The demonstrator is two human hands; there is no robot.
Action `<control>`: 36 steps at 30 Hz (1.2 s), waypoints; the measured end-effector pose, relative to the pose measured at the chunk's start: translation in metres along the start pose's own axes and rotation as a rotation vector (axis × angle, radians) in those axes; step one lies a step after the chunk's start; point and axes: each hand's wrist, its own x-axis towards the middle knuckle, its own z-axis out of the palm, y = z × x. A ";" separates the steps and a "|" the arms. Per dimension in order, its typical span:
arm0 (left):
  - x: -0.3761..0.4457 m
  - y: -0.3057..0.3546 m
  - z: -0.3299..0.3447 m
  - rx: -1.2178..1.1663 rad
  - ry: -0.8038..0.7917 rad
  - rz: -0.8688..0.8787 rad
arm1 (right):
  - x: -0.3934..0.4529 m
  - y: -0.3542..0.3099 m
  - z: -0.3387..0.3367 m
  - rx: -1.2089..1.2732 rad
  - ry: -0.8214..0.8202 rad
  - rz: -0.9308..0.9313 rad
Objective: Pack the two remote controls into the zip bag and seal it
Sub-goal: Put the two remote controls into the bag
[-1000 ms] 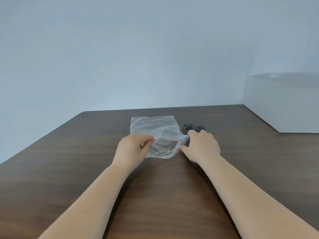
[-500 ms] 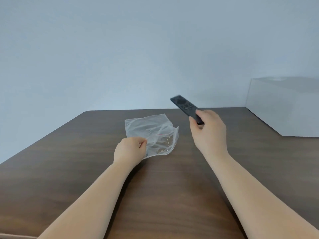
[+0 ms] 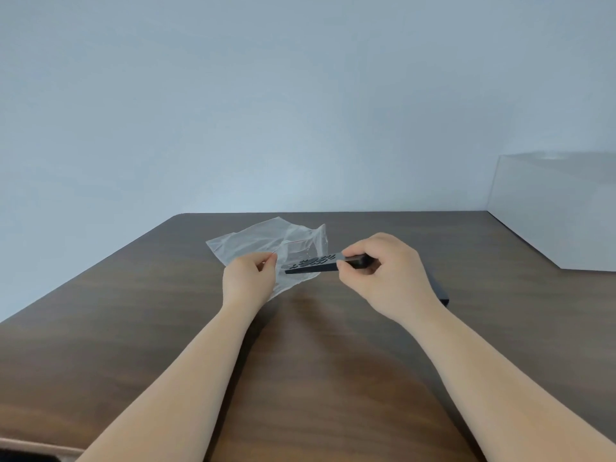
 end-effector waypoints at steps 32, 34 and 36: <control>-0.017 0.013 0.011 -0.058 -0.194 0.192 | 0.001 0.021 0.069 -0.520 -0.413 -0.003; -0.017 0.012 0.011 -0.067 -0.198 0.189 | 0.004 0.021 0.072 -0.557 -0.421 -0.004; -0.017 0.012 0.011 -0.067 -0.196 0.187 | 0.006 0.021 0.074 -0.586 -0.442 -0.004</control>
